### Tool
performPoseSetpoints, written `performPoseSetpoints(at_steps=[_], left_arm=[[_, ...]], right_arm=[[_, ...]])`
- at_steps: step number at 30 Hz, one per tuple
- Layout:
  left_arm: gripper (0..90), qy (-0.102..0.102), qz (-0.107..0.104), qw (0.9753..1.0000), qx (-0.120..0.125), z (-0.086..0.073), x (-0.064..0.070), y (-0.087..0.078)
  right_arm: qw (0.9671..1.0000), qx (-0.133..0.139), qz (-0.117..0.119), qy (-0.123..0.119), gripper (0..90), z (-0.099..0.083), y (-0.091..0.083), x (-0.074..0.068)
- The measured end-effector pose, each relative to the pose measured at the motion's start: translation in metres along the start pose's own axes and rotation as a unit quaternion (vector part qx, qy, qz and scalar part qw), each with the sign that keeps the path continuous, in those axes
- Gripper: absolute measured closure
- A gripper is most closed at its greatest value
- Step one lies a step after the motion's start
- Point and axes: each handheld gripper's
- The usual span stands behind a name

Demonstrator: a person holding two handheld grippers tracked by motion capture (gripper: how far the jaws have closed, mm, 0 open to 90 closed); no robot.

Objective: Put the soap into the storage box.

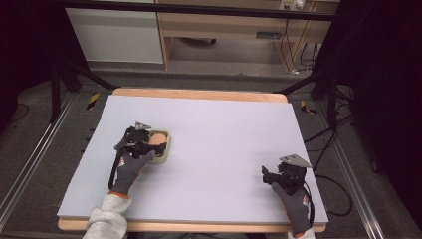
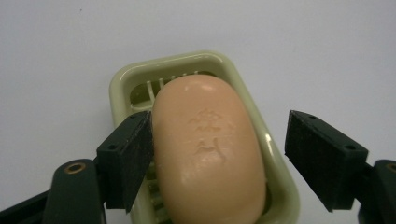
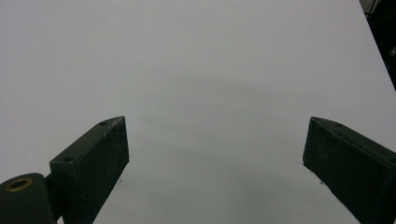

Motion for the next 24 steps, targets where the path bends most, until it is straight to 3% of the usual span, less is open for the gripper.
performPoseSetpoints(at_steps=[6,12,24], left_arm=[[20.8,0.007,-0.012,0.9997,0.022,0.002,0.003,-0.015],[20.8,-0.001,-0.019,0.9992,0.035,-0.002,-0.002,-0.028],[20.8,0.0,-0.021,0.9986,0.048,-0.027,-0.009,-0.049]], right_arm=[[1.0,0.001,-0.004,0.003,7.2,-0.001,-0.002,0.002],[0.9998,0.006,-0.014,0.009,6.6,-0.002,-0.003,0.006],[0.9994,-0.005,-0.033,0.009,6.3,-0.007,-0.005,0.016]])
Point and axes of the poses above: each handheld gripper's, and its own axes: y roughly forward along the jaws, z roughly out of its top, x roughly to its right, and after that the axes turned 14 degrees about z, right-handed
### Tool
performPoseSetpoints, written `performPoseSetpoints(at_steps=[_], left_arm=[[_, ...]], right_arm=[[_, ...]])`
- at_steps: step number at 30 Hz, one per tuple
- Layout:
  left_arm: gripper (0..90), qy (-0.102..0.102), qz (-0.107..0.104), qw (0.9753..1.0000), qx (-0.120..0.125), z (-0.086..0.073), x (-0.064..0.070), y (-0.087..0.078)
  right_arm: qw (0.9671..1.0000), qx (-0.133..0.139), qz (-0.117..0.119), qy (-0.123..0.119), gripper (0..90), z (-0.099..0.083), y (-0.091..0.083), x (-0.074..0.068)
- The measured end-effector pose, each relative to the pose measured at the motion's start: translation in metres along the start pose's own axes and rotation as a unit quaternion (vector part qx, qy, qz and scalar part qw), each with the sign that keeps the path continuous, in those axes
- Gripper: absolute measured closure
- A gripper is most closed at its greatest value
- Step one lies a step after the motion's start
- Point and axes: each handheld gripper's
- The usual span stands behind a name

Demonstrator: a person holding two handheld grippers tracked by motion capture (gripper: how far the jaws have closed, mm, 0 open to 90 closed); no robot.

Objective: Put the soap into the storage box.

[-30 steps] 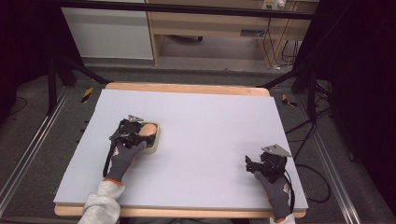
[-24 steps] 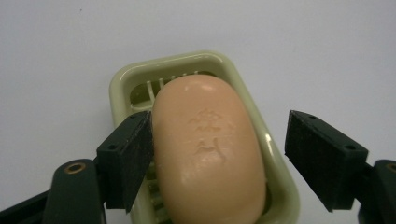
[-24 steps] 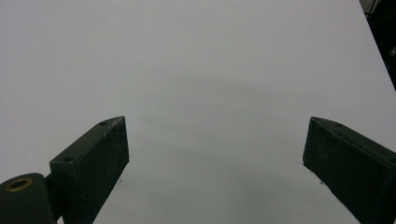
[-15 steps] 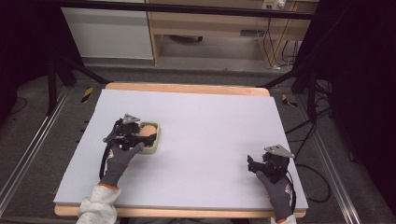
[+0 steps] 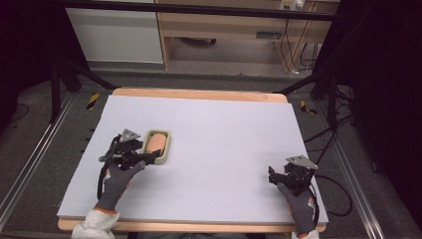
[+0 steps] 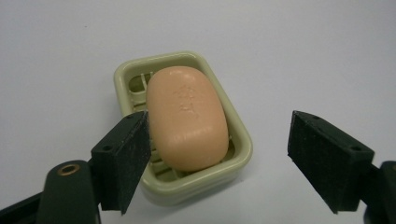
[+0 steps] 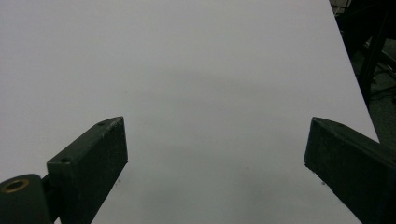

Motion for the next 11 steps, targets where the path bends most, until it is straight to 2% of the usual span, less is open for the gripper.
performPoseSetpoints(at_steps=[2,6,11], left_arm=[[21.7,-0.004,0.01,0.9999,0.008,-0.007,-0.005,-0.007],[22.7,-0.021,0.011,0.9997,0.009,-0.016,-0.017,-0.015],[27.8,-0.024,0.028,0.9993,0.002,-0.033,-0.031,-0.02]], right_arm=[[1.0,-0.002,-0.003,0.001,6.3,0.0,-0.001,0.001],[1.0,-0.001,-0.004,0.005,6.3,-0.001,-0.002,0.001],[0.9999,0.004,-0.006,0.007,6.4,-0.001,-0.004,0.003]])
Point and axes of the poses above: each handheld gripper's, and its own axes: y roughly forward along the jaws, z roughly out of its top, x roughly to its right, and after that the axes turned 14 degrees about z, right-handed
